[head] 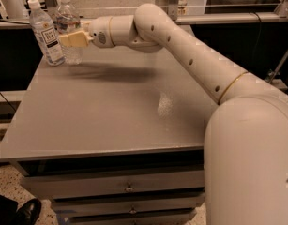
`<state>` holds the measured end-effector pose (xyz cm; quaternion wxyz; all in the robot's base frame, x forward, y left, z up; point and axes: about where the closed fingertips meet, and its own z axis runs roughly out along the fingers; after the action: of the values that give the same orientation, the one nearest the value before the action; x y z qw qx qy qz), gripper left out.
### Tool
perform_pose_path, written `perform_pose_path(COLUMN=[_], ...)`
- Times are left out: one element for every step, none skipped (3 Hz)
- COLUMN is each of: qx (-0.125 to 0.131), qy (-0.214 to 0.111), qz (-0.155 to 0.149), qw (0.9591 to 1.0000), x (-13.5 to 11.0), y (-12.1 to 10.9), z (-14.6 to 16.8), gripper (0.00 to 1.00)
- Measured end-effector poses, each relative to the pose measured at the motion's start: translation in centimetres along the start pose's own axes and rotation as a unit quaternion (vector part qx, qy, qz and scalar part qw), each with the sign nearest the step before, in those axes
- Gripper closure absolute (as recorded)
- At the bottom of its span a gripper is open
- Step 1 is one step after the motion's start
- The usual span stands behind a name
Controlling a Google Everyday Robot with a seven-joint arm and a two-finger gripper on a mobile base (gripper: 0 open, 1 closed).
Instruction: Move water bottle near blue plastic bottle
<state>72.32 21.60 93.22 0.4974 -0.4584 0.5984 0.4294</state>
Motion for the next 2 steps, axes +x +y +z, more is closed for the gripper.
perform_pose_path(qx=[-0.001,0.002], qy=[0.008,0.028], qz=[0.007,0.005], qw=[0.9999,0.9996], x=[1.1,2.3], y=[-0.5,-0.7], z=[1.6,2.2], gripper=[1.00,0.81])
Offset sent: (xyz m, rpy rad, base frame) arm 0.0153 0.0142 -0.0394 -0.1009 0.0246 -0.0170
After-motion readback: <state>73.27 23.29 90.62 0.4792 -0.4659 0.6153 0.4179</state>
